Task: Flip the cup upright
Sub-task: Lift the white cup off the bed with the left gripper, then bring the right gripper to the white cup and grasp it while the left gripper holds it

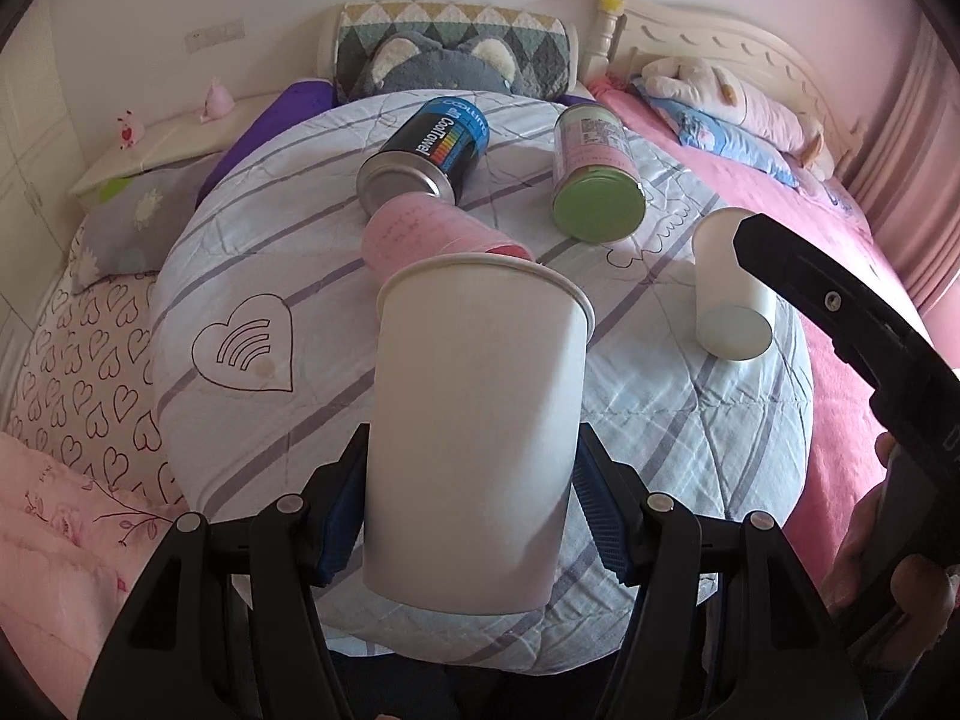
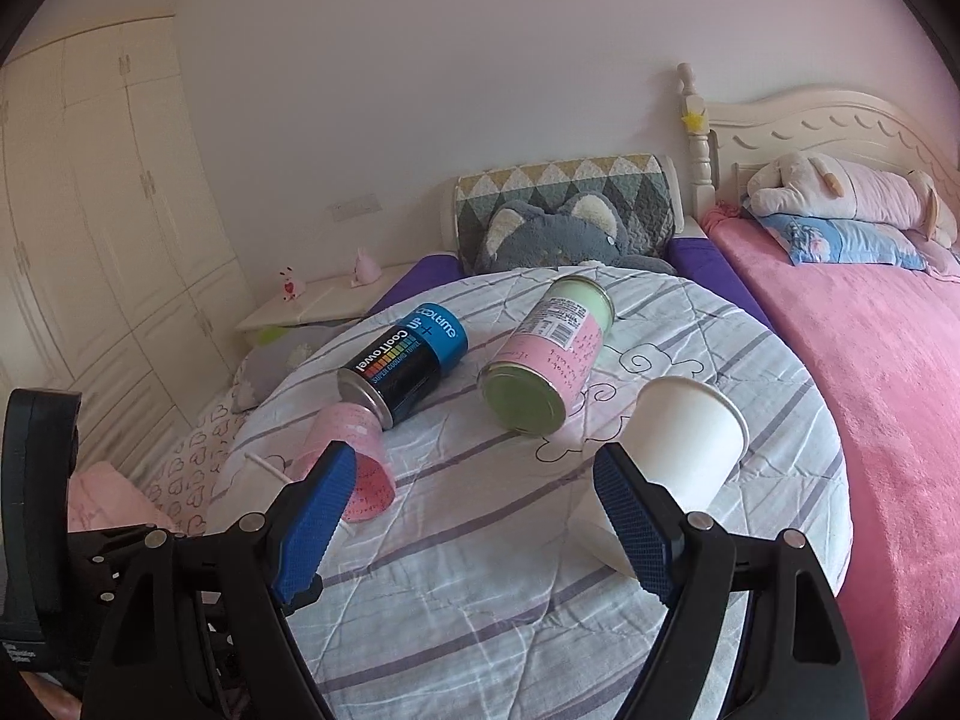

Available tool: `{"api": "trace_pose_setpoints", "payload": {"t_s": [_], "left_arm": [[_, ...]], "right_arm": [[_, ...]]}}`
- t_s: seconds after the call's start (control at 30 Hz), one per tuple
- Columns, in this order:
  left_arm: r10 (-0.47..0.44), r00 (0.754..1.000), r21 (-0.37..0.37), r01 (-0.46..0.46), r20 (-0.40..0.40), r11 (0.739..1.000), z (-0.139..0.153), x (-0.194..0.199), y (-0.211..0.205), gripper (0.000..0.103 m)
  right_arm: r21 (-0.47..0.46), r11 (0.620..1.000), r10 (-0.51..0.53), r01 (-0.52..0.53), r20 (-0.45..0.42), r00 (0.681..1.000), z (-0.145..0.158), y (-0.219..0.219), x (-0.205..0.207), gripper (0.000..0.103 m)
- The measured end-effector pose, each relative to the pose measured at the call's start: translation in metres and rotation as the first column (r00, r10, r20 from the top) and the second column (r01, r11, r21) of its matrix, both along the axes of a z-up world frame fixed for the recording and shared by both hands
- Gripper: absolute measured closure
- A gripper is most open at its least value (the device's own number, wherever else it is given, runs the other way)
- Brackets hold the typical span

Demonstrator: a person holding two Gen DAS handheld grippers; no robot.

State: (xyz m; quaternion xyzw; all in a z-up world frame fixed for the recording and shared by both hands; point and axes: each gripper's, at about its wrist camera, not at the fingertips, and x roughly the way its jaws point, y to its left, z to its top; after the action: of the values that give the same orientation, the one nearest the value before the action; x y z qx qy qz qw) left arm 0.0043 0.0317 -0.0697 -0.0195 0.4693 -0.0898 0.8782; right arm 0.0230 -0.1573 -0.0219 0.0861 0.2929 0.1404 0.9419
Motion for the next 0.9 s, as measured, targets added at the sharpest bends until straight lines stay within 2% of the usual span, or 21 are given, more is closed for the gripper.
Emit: {"api": "trace_pose_setpoints", "payload": {"t_s": [0.33, 0.53, 0.73, 0.83, 0.9], "left_arm": [[-0.085, 0.996, -0.04, 0.085, -0.004, 0.996, -0.007, -0.003, -0.025, 0.038], [-0.076, 0.997, -0.018, 0.075, -0.02, 0.997, -0.018, 0.007, -0.033, 0.038], [-0.069, 0.997, -0.03, 0.069, -0.019, 0.997, -0.017, 0.007, -0.027, 0.038], [-0.06, 0.998, -0.022, 0.06, -0.008, 0.998, -0.014, 0.006, -0.025, 0.027], [-0.054, 0.999, -0.017, 0.054, 0.01, 0.998, -0.012, 0.004, -0.024, 0.014]], "right_arm": [[-0.007, 1.0, 0.001, -0.002, -0.028, 1.0, -0.002, 0.01, 0.0, 0.02], [-0.012, 1.0, -0.008, 0.007, -0.045, 0.999, -0.005, 0.008, 0.001, 0.02], [-0.009, 1.0, -0.015, 0.015, -0.062, 0.998, -0.008, 0.007, 0.005, 0.02], [-0.002, 1.0, -0.015, 0.015, -0.061, 0.998, -0.008, 0.007, 0.004, 0.02], [-0.003, 1.0, -0.015, 0.015, -0.059, 0.998, -0.008, 0.007, 0.004, 0.02]]}}
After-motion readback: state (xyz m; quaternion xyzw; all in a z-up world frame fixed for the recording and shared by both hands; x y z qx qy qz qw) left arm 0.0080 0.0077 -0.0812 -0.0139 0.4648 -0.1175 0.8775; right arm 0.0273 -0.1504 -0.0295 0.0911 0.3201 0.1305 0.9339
